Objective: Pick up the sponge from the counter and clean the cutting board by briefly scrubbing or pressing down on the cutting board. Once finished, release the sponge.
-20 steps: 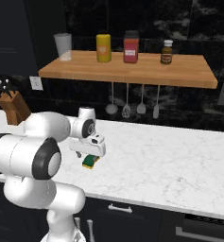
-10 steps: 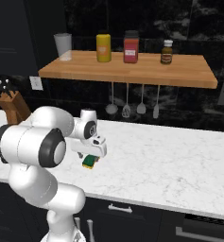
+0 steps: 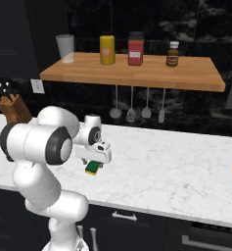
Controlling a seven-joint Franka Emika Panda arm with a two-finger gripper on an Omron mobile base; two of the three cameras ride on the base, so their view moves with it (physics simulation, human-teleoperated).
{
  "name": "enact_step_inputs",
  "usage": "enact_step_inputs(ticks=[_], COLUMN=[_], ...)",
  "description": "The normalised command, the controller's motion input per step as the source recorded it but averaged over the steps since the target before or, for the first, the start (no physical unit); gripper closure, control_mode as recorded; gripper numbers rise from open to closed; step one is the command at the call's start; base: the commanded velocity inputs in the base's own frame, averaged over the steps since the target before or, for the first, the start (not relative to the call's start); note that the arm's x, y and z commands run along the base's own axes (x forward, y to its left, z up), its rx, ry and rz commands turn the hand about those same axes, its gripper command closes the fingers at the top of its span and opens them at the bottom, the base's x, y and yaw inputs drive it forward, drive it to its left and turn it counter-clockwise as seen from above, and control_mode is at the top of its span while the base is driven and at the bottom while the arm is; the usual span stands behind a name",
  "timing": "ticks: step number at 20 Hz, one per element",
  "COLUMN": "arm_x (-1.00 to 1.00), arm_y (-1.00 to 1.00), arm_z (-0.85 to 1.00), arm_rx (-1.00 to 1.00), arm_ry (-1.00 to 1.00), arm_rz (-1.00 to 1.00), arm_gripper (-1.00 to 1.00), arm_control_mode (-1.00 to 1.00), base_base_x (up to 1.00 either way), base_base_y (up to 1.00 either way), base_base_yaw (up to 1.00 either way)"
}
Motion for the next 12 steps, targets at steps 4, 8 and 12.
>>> enact_step_inputs(ticks=[4,8,12], arm_x=[0.15,0.13,0.00], arm_y=[0.00,-0.06,-0.08], arm_z=[-0.14,-0.21,-0.17], arm_rx=[0.00,0.00,0.00], arm_ry=[0.00,0.00,0.00], arm_rz=[0.01,0.00,0.00], arm_gripper=[-1.00,-1.00,-1.00], arm_control_mode=[-1.00,-1.00,-1.00], base_base_x=[0.00,0.00,0.00], base_base_y=[0.00,0.00,0.00], base_base_yaw=[0.00,0.00,0.00])
